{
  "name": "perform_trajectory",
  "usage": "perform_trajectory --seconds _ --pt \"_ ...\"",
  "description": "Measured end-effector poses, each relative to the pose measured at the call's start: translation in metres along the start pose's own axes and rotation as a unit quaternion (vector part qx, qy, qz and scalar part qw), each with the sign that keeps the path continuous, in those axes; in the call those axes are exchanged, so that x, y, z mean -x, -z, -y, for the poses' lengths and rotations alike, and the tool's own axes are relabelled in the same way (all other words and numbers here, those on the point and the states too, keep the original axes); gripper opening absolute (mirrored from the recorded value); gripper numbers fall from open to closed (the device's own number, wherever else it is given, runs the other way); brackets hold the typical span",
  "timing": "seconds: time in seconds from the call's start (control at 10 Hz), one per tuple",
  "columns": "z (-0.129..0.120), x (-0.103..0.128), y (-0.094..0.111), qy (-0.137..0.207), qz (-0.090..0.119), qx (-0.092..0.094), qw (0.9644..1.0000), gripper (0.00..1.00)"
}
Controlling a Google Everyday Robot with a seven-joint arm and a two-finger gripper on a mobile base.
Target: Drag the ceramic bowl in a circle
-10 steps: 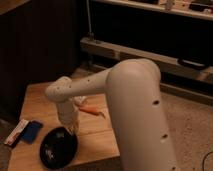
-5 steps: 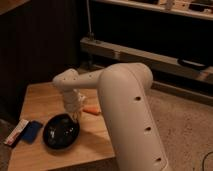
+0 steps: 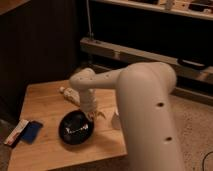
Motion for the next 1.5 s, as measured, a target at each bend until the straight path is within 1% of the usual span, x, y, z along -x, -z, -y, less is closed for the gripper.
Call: perform_trajectory --seconds 0.1,0.2,0.3,0.4,0.5,0.7,0.8,0.9,1.1,1.2,1.4,1.5 --pt "0.015 -0.019 0.001 -0.017 -0.003 -0.007 0.9998 0.0" --pt "0.03 -0.044 0.002 -0.035 -0.01 -0.017 0.9992 0.0" --pt "0.034 -0.059 0.0 -0.04 -0.017 -0.022 0.9988 0.0" --pt "0.032 -0.071 -0.002 -0.037 -0.022 -0.023 0.9988 0.0" --pt "0.026 -0.088 -0.008 -0.029 -0.03 -0.023 0.9989 0.0" --pt "0.004 -0.103 -0.013 0.001 -0.037 -0.021 0.9991 0.0" --pt "-0.015 -0.107 -0.015 0.024 -0.039 -0.02 0.9988 0.0" --pt "-0.035 -0.105 -0.016 0.042 -0.038 -0.016 0.9982 0.0" --pt "-0.074 -0.091 -0.013 0.073 -0.033 -0.01 0.9967 0.0" --pt "-0.105 -0.075 -0.01 0.095 -0.028 -0.005 0.995 0.0" --pt "-0.145 -0.049 -0.004 0.13 -0.018 0.002 0.9914 0.0" --pt "-0.166 -0.033 -0.003 0.151 -0.012 0.007 0.9884 0.0"
